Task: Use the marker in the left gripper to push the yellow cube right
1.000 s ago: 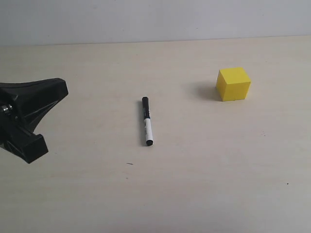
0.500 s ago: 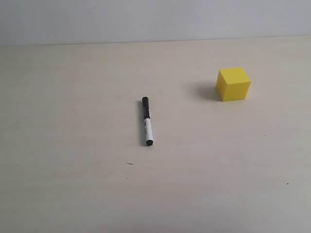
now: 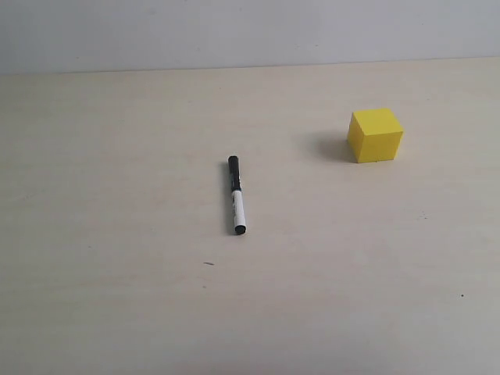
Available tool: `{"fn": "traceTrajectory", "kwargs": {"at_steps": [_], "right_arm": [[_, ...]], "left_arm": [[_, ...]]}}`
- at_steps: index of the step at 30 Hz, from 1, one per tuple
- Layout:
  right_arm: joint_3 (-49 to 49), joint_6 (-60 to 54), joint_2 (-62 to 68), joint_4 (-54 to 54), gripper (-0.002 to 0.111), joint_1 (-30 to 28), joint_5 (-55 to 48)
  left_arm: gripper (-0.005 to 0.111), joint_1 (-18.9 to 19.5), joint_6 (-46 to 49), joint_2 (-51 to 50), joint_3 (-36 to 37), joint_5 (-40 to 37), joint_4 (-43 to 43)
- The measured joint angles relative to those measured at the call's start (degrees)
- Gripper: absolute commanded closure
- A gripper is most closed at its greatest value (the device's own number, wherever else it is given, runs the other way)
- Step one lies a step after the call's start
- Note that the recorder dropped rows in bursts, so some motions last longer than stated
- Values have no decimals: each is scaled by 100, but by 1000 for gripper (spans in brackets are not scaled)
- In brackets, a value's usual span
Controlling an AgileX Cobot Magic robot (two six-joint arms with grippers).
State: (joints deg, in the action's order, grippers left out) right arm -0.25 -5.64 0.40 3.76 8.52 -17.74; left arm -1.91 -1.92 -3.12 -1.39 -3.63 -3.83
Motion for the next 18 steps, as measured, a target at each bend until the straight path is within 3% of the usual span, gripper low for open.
{"fn": "traceTrajectory", "kwargs": {"at_steps": [18], "right_arm": [[0,0,0,0,108,0,0]], "left_arm": [[107,0,0,280,120,-412,0]]}}
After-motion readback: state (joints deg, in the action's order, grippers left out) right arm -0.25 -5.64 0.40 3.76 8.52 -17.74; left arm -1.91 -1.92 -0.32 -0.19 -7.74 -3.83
